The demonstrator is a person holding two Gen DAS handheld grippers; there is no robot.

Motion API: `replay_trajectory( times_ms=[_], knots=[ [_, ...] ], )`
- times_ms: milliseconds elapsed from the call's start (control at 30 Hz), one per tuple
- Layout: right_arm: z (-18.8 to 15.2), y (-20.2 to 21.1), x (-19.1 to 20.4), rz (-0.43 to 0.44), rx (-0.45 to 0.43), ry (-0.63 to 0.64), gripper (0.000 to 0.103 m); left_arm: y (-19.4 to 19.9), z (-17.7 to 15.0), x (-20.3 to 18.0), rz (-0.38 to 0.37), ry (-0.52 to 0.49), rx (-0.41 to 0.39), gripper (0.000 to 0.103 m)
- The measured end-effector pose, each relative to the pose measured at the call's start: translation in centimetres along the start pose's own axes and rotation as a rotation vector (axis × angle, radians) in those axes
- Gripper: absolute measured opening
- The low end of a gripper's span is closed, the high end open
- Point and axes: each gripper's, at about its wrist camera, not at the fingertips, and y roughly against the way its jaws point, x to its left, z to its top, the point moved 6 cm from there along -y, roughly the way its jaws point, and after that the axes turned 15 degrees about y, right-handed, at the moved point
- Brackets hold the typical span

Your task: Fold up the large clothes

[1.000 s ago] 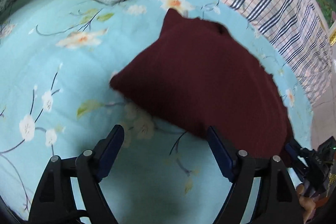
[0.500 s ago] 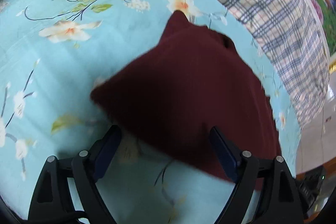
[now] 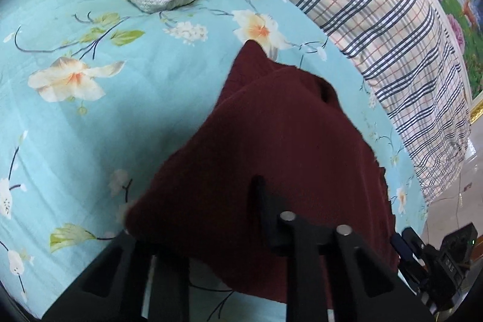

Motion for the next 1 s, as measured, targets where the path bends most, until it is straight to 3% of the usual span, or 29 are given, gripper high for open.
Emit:
replay_trajectory(
  times_ms=[67, 200, 300, 433, 600, 633, 700, 767, 867, 1000],
  knots=[
    [0.8, -0.8, 0.8, 0.015, 0.01, 0.022, 0.031, 0.5, 0.1, -0.8, -0.008, -0.021, -0.015, 0.01],
    [2.6, -3.4, 2.1, 0.035, 0.047, 0.068, 0.03, 1.7, -0.1, -3.3, -0.039, -0.103, -0.044, 0.008],
    [1.1, -8.0, 1.4, -0.005, 0.223, 0.097, 0.026, 2.7, -0.4, -5.6, -0.086, -0.174, -0.056, 0.008],
    [1.1, -7.9, 0.7, 0.058, 0.203, 0.061, 0.023, 3.7, -2.3, -10.1, -0.146, -0.304, -0.056, 0.007],
    [1.8, -4.2, -2.8, 0.203, 0.09, -0.149, 0.026, 3.0, -8.7, -16.4, -0.235, -0.506, 0.018, 0.007],
    [2.0, -3.1, -3.8, 0.231, 0.058, -0.192, 0.027, 2.5, -10.2, -17.3, -0.239, -0.546, 0.034, 0.007],
    [2.2, -1.5, -5.2, 0.283, 0.011, -0.259, 0.043, 0.9, -13.5, -18.3, -0.23, -0.625, 0.069, 0.007],
    [2.5, -0.2, -6.1, 0.324, -0.02, -0.298, 0.073, -0.7, -15.7, -18.2, -0.206, -0.666, 0.102, 0.007],
    [2.7, -0.2, -6.4, 0.324, 0.005, -0.286, 0.075, -1.6, -16.9, -17.5, -0.186, -0.679, 0.117, 0.007],
    [3.2, -1.9, -5.1, 0.357, 0.069, -0.237, 0.075, -0.3, -16.1, -17.5, -0.233, -0.663, 0.11, 0.007]
  ],
)
